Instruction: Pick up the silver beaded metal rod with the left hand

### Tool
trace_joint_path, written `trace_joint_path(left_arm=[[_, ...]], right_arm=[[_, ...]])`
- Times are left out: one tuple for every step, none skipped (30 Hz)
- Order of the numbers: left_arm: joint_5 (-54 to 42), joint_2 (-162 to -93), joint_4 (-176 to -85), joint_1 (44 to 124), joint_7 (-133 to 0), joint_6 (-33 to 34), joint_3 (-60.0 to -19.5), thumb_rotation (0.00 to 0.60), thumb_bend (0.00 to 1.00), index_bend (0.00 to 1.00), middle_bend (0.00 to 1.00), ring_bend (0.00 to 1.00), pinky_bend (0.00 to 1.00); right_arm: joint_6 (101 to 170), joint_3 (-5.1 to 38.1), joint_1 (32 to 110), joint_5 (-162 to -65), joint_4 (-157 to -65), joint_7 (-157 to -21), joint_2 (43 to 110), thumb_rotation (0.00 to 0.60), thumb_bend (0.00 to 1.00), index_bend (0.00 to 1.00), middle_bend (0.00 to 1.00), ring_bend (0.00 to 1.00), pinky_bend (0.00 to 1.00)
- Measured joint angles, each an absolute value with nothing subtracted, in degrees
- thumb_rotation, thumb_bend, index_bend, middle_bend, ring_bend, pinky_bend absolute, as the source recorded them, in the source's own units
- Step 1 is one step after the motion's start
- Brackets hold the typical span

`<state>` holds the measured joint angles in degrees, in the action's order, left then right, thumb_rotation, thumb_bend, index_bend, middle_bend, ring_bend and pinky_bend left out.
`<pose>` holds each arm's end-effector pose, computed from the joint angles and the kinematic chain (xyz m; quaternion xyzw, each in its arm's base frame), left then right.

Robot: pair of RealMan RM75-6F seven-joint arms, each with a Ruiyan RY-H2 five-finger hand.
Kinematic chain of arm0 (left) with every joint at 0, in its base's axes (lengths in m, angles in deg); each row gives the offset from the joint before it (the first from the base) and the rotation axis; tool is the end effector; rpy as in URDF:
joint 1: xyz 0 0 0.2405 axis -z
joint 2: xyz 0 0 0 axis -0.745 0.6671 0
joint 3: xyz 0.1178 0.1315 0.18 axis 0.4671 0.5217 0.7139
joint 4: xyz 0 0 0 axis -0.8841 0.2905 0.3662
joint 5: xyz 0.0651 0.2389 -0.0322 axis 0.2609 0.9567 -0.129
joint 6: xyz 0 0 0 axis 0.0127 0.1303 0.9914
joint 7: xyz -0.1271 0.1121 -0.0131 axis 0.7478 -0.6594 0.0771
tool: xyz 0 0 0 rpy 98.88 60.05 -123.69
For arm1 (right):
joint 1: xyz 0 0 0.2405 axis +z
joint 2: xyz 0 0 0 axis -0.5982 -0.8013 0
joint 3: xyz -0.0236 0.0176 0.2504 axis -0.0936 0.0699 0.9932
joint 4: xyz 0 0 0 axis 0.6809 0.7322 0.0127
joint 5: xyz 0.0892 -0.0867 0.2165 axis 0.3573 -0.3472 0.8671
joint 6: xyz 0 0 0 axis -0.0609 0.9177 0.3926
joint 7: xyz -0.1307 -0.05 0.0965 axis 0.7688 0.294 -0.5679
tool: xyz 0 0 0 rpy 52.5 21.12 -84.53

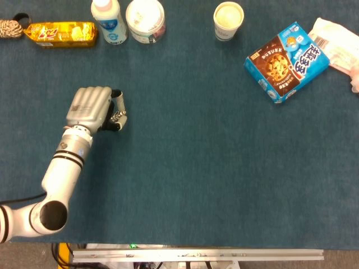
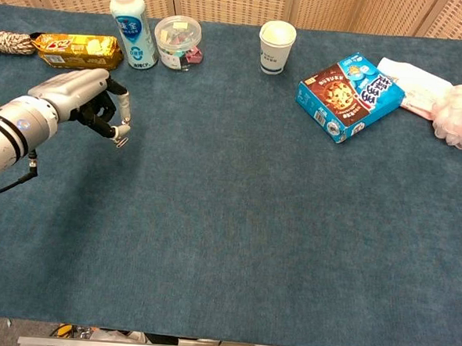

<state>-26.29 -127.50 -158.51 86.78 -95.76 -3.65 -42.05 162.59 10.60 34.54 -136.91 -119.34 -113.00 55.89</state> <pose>-0.1654 0.3347 -0.0469 -0.6676 -0.5181 -0.2993 0.4431 -0.3730 -0.1735 0.1722 0.4945 -0.4414 0.4740 0.5796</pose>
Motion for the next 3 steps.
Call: trace_joint_path(left_arm=[[-26.8,-127.9,-158.2,87.2,-95.9,-3.6,-42.2,0.600,0.33,0.58,0.84,0.87,1.00],[-27.2,-128.1,-158.0,87.5,-96.1,-3.6,-42.3,0.600,0.33,0.58,0.84,0.87,1.00],[-27.5,-128.2,-157.8,87.7,-96.2,-3.6,-42.3,0.600,0.33,0.58,0.84,0.87,1.00]], right_arm=[[162.6,10.6,34.5,-136.8,-119.3,-113.1,55.9,0.600,0.15,0.43,0.54,0.40,0.36],[162.6,10.6,34.4,-136.8,-119.2,-113.2,55.9,0.600,0.15,0.43,0.54,0.40,0.36],[162.6,10.6,34.4,-136.7,-119.2,-113.2,55.9,0.600,0.15,0.43,0.54,0.40,0.36]])
